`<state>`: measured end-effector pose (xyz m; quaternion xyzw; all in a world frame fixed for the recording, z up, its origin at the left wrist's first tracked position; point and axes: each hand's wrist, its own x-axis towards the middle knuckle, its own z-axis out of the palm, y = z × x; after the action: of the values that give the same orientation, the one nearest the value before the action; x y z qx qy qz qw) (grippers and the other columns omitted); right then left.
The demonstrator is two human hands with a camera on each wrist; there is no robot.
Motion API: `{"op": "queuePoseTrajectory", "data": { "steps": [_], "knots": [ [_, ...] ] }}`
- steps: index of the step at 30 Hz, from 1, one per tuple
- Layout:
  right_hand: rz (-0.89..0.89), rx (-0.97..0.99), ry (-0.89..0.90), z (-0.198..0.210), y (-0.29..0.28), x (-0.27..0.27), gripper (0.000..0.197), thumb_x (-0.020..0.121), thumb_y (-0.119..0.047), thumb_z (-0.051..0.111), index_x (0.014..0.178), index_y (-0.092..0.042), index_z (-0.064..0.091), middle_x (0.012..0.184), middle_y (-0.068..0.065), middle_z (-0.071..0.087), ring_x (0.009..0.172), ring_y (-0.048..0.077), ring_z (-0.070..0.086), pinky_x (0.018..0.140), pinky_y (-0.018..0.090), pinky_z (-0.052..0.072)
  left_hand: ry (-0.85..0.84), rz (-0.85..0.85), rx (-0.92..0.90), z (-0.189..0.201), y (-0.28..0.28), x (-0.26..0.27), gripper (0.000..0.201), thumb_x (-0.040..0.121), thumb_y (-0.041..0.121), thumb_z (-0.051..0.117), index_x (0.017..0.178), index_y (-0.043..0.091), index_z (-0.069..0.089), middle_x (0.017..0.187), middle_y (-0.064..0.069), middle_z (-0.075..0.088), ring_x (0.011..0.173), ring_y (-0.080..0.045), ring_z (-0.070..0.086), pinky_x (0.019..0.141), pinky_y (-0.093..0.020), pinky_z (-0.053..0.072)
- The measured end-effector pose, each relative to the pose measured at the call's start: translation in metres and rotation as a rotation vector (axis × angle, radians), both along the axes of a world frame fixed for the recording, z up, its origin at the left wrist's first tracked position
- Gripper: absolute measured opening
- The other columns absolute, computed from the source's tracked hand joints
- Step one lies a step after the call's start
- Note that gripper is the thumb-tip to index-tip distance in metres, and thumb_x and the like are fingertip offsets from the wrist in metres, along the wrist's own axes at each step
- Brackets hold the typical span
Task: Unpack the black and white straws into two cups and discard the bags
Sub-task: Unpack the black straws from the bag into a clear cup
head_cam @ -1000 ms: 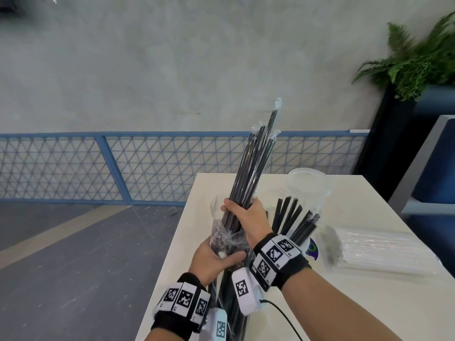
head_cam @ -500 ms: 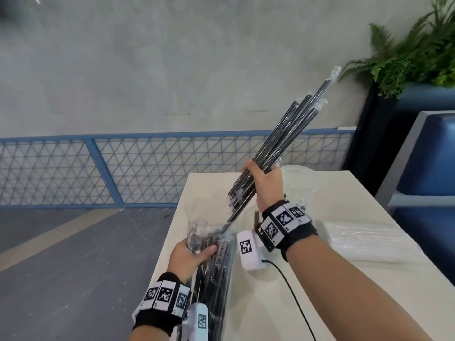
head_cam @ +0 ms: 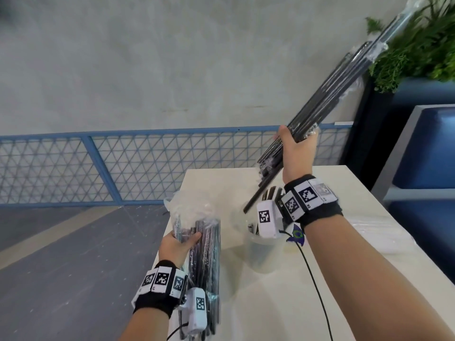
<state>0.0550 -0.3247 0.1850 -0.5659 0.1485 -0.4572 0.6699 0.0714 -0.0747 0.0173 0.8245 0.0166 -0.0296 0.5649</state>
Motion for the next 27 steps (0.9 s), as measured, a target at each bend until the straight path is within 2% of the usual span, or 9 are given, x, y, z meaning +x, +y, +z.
{"op": "queuePoseTrajectory", "data": {
  "steps": [2,5,7,9,11,13,16,22,27],
  "knots": [
    [0.035,-0.095,0.050,-0.004,0.000,-0.001,0.027,0.083,-0.017,0.065,0.095,-0.025,0.043,0.096,0.015,0.065,0.085,0.026,0.065,0.081,0.039,0.055,-0.008,0.011,-0.030,-0.001,-0.001,0.001,0.031,0.074,0.027,0.077,0.060,0.016,0.051,0.051,0.000,0.049,0.057,-0.022,0.048,0.058,-0.028,0.036],
    [0.089,-0.203,0.147,-0.026,0.010,-0.004,0.030,0.084,-0.019,0.066,0.105,-0.016,0.044,0.085,-0.005,0.060,0.074,0.009,0.060,0.064,0.010,0.049,-0.048,-0.011,-0.072,0.006,-0.010,-0.003,0.025,0.074,0.022,0.077,0.064,0.018,0.055,0.051,0.003,0.050,0.054,-0.022,0.048,0.059,-0.028,0.037],
    [0.096,-0.226,0.191,-0.049,0.017,-0.007,0.033,0.083,-0.019,0.068,0.108,-0.012,0.048,0.081,-0.009,0.057,0.071,0.001,0.056,0.057,0.003,0.043,-0.071,-0.036,-0.097,0.012,-0.017,-0.006,0.026,0.074,0.021,0.077,0.062,0.019,0.053,0.049,0.005,0.050,0.052,-0.019,0.048,0.055,-0.027,0.037],
    [0.102,-0.232,0.244,-0.069,0.022,-0.009,0.036,0.080,-0.019,0.070,0.109,-0.009,0.051,0.085,-0.003,0.061,0.072,0.005,0.058,0.061,0.005,0.044,-0.086,-0.052,-0.137,0.012,-0.021,-0.005,0.019,0.072,0.022,0.079,0.071,0.017,0.061,0.065,-0.003,0.064,0.067,-0.022,0.060,0.068,-0.030,0.047],
    [0.143,-0.213,0.302,-0.085,0.026,-0.011,0.037,0.077,-0.016,0.072,0.108,-0.010,0.054,0.091,0.004,0.067,0.077,0.014,0.063,0.071,0.021,0.050,-0.093,-0.055,-0.192,0.011,-0.022,-0.004,0.021,0.070,0.019,0.080,0.084,0.010,0.067,0.079,-0.007,0.070,0.080,-0.024,0.065,0.081,-0.034,0.050],
    [0.179,-0.195,0.346,-0.098,0.028,-0.013,0.038,0.075,-0.014,0.074,0.107,-0.012,0.054,0.094,0.006,0.069,0.082,0.020,0.065,0.078,0.033,0.053,-0.101,-0.061,-0.216,0.012,-0.023,-0.005,0.025,0.070,0.017,0.080,0.090,0.006,0.069,0.079,-0.006,0.070,0.081,-0.023,0.066,0.084,-0.034,0.050],
    [0.210,-0.179,0.427,-0.115,0.031,-0.014,0.050,0.071,-0.016,0.075,0.116,-0.010,0.053,0.101,0.008,0.069,0.090,0.023,0.066,0.085,0.043,0.055,-0.100,-0.078,-0.242,0.013,-0.024,-0.006,0.028,0.070,0.017,0.080,0.094,0.006,0.070,0.087,-0.008,0.073,0.089,-0.024,0.068,0.089,-0.038,0.051],
    [0.303,-0.108,0.488,-0.131,0.031,-0.022,0.060,0.069,-0.014,0.077,0.122,-0.009,0.051,0.104,0.009,0.069,0.090,0.022,0.067,0.088,0.047,0.054,-0.115,-0.075,-0.298,0.014,-0.027,-0.009,0.020,0.071,0.012,0.079,0.087,0.017,0.070,0.091,-0.017,0.072,0.086,-0.029,0.064,0.085,-0.036,0.052],
    [0.235,-0.100,0.371,-0.114,0.027,-0.026,0.042,0.066,-0.018,0.082,0.101,-0.019,0.059,0.100,0.006,0.069,0.095,0.022,0.066,0.091,0.044,0.052,-0.123,-0.092,-0.315,0.013,-0.027,-0.007,0.022,0.072,0.010,0.078,0.092,0.012,0.069,0.094,-0.021,0.071,0.085,-0.026,0.063,0.083,-0.031,0.052]
  ]
}}
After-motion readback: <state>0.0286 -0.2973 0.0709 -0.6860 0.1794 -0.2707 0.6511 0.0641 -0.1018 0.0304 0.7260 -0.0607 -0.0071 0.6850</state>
